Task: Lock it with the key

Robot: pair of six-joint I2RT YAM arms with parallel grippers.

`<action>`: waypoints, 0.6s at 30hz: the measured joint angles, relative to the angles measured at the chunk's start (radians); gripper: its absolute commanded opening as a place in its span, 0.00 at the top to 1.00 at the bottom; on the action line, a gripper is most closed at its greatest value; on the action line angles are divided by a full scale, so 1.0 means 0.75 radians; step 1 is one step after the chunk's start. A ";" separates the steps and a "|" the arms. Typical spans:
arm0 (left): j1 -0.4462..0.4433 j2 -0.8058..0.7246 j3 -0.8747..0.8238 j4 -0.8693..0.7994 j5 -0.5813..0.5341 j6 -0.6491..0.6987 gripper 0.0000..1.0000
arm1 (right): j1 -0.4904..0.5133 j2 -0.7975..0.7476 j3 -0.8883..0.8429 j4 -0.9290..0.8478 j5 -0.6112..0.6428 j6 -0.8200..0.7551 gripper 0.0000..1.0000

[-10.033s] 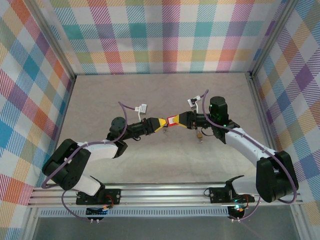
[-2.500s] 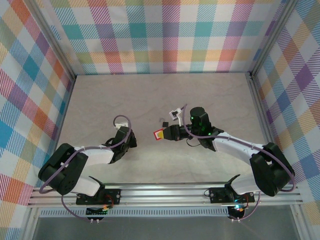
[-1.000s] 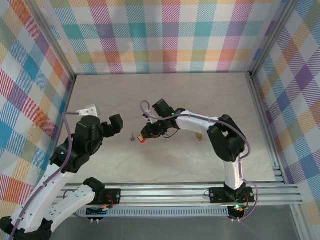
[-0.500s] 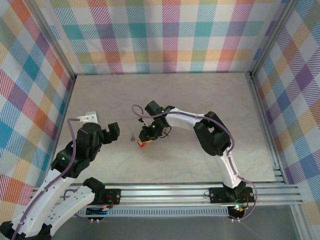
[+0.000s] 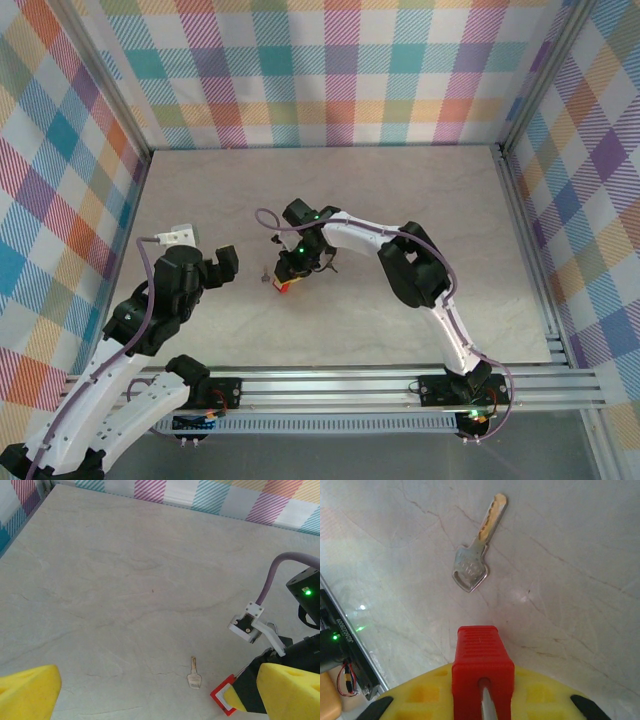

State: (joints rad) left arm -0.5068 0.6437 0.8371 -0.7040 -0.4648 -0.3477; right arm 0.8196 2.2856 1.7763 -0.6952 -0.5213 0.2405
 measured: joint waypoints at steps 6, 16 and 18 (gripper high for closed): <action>0.008 0.001 -0.008 0.000 0.002 0.001 0.00 | 0.007 0.025 0.062 -0.060 0.045 -0.034 0.78; 0.017 0.001 -0.013 0.001 0.005 0.002 0.00 | 0.028 0.079 0.167 -0.173 0.135 -0.103 0.57; 0.017 0.001 -0.013 0.001 0.005 0.002 0.00 | 0.031 0.081 0.177 -0.193 0.153 -0.114 0.52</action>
State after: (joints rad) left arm -0.4938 0.6441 0.8272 -0.7033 -0.4614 -0.3466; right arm 0.8425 2.3463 1.9091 -0.8398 -0.4065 0.1547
